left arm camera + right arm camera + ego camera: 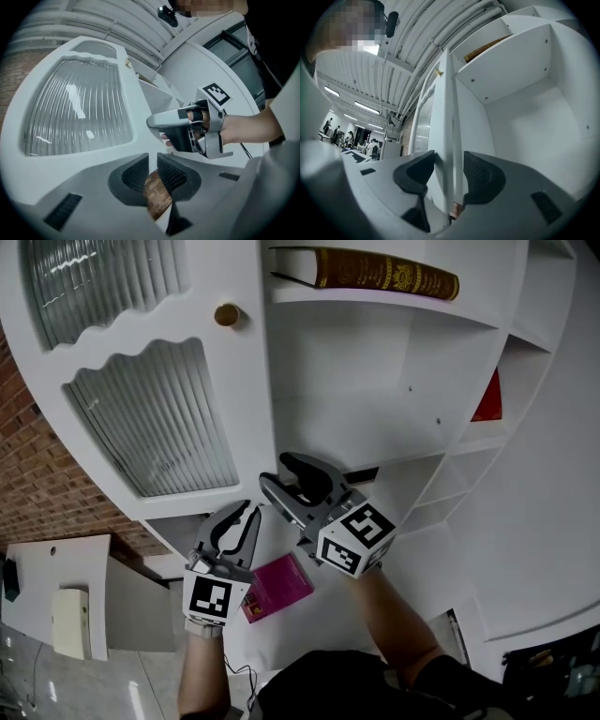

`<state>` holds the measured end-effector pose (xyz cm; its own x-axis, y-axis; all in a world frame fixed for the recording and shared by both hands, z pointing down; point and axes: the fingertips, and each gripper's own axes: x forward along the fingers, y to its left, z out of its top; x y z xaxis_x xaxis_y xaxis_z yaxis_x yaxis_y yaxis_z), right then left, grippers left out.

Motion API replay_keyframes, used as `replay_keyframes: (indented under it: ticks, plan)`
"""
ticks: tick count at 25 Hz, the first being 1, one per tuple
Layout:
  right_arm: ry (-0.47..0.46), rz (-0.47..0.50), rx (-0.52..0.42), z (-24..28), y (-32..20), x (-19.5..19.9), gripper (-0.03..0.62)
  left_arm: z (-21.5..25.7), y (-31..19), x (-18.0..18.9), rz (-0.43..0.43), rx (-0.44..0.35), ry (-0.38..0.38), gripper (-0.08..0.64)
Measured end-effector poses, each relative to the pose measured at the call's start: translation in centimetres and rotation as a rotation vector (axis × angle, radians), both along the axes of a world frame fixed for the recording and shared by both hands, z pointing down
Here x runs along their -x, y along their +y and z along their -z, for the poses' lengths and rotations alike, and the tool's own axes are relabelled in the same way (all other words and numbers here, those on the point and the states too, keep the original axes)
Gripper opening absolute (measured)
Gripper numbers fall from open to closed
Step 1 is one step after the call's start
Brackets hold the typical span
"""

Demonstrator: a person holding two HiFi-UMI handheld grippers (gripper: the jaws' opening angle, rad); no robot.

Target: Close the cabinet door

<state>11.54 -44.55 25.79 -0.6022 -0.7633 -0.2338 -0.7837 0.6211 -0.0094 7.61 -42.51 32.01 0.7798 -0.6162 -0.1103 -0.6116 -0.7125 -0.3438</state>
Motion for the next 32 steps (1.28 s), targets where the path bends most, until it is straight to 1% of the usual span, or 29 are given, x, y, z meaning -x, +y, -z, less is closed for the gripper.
replay_keyframes:
  ticks: [5, 10, 15, 19, 24, 28, 32]
  plan:
    - [0.002, -0.011, 0.005, -0.1, -0.9, -0.1, 0.202, -0.1, -0.8, 0.1, 0.004, 0.0, -0.005, 0.063]
    - [0.008, -0.02, 0.011, -0.1, -1.8, -0.1, 0.201, 0.0, -1.7, 0.2, 0.013, -0.002, 0.009, 0.063]
    - [0.0, 0.003, 0.012, -0.1, -2.0, -0.1, 0.214, 0.1, -1.9, 0.5, 0.007, -0.005, 0.033, 0.023]
    - [-0.018, 0.008, 0.015, 0.0, -2.1, -0.1, 0.218, 0.2, -2.0, 0.4, 0.001, -0.013, 0.039, 0.023]
    - [-0.006, -0.003, 0.02, -0.1, -2.1, -0.2, 0.218, 0.1, -2.1, 0.5, 0.007, -0.01, 0.057, 0.018]
    - [0.002, -0.022, 0.026, -0.1, -1.9, -0.1, 0.207, -0.1, -2.1, 0.5, 0.028, -0.016, 0.042, 0.02]
    - [0.001, -0.031, 0.028, -0.1, -1.6, 0.1, 0.176, -0.6, -2.1, 0.9, 0.059, 0.016, 0.042, 0.02]
